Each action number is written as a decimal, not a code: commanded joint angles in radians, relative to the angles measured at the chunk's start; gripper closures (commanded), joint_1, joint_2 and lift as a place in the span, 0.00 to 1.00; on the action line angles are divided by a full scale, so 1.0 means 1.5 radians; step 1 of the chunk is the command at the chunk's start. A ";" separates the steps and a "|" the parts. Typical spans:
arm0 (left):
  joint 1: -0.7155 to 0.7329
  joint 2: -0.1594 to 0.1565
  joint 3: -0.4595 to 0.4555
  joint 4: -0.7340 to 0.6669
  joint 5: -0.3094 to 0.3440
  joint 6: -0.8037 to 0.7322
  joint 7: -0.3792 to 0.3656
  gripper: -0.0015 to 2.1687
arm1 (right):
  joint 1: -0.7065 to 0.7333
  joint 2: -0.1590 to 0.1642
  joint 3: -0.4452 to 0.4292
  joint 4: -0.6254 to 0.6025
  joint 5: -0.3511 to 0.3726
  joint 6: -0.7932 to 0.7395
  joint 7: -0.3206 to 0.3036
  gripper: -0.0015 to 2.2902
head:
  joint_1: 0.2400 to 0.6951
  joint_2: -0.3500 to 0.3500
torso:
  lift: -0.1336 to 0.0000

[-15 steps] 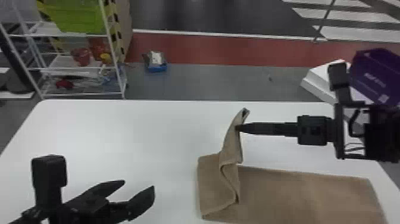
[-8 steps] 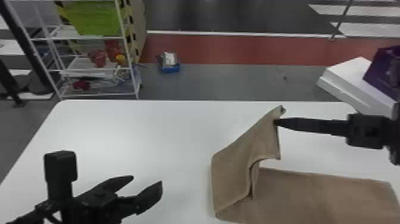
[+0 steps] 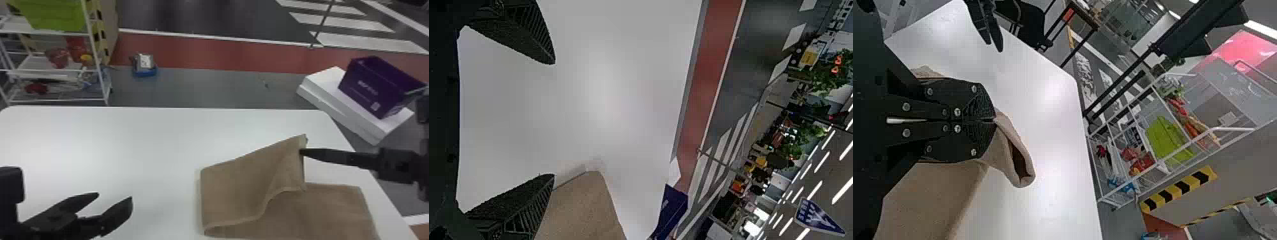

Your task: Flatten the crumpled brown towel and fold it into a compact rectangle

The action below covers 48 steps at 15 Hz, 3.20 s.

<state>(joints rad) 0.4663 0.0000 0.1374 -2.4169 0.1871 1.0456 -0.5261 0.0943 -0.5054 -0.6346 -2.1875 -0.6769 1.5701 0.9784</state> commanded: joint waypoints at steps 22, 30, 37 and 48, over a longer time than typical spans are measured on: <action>-0.021 -0.002 -0.007 0.047 -0.003 0.000 -0.012 0.04 | 0.171 -0.113 -0.111 0.163 0.098 -0.106 0.067 0.51 | 1.00 0.00 | 0.07; -0.022 -0.002 -0.008 0.045 -0.002 0.000 -0.013 0.04 | 0.211 -0.116 -0.182 0.109 0.087 -0.090 0.106 0.51 | 1.00 0.00 | 0.07; -0.025 -0.002 -0.017 0.061 -0.005 0.000 -0.013 0.04 | 0.236 -0.132 -0.092 0.198 0.211 -0.276 0.125 0.51 | 1.00 0.00 | 0.07; -0.032 -0.002 -0.012 0.073 -0.007 -0.002 -0.018 0.04 | 0.237 -0.150 -0.027 0.297 0.424 -0.577 0.259 0.51 | 1.00 0.00 | 0.07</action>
<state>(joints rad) 0.4214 0.0000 0.1185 -2.3105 0.1764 1.0420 -0.5529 0.4493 -0.7271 -0.6863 -1.7675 -0.0973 0.7947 1.3599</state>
